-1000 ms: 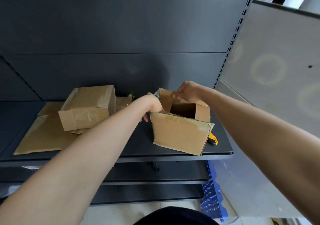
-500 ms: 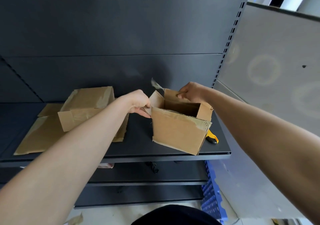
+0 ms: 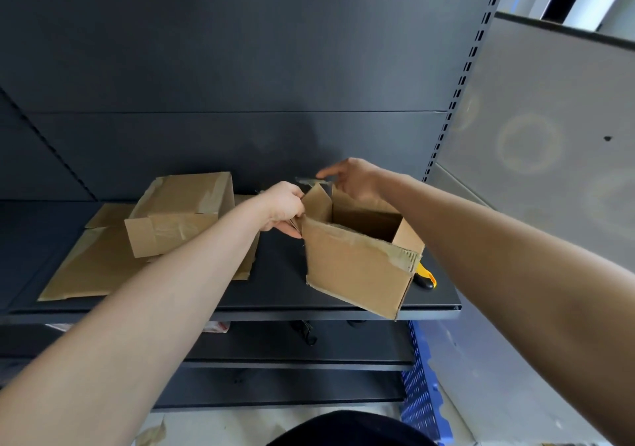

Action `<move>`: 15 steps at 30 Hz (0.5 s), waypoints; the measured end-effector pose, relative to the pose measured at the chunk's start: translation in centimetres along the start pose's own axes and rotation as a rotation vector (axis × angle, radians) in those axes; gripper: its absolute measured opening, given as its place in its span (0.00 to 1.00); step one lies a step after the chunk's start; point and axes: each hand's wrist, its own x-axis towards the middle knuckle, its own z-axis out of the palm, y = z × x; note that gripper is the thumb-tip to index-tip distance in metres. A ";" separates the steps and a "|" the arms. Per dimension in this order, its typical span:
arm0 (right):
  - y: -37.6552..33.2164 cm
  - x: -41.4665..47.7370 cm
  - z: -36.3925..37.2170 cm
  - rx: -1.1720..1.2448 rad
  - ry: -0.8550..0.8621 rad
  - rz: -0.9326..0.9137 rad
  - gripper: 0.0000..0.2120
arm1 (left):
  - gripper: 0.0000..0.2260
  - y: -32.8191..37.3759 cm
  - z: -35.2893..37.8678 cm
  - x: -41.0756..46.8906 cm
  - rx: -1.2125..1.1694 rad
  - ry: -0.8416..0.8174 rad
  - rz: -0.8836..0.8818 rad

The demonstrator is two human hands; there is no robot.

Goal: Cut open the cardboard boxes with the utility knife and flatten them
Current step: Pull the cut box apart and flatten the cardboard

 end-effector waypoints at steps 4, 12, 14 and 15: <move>-0.2 0.0 0.2 -0.195 0.047 -0.040 0.18 | 0.13 -0.2 0.0 -0.5 0.003 -0.001 0.032; -0.2 -0.5 1.4 0.046 0.168 -0.082 0.15 | 0.13 -0.9 -0.4 -0.8 -0.027 0.054 -0.016; -0.1 -0.8 1.0 -0.063 0.073 -0.112 0.17 | 0.12 -0.9 -0.5 -0.9 -0.058 0.074 -0.022; 0.0 -1.0 0.8 -0.175 0.025 -0.122 0.16 | 0.12 -1.0 -0.6 -0.8 -0.058 0.093 -0.022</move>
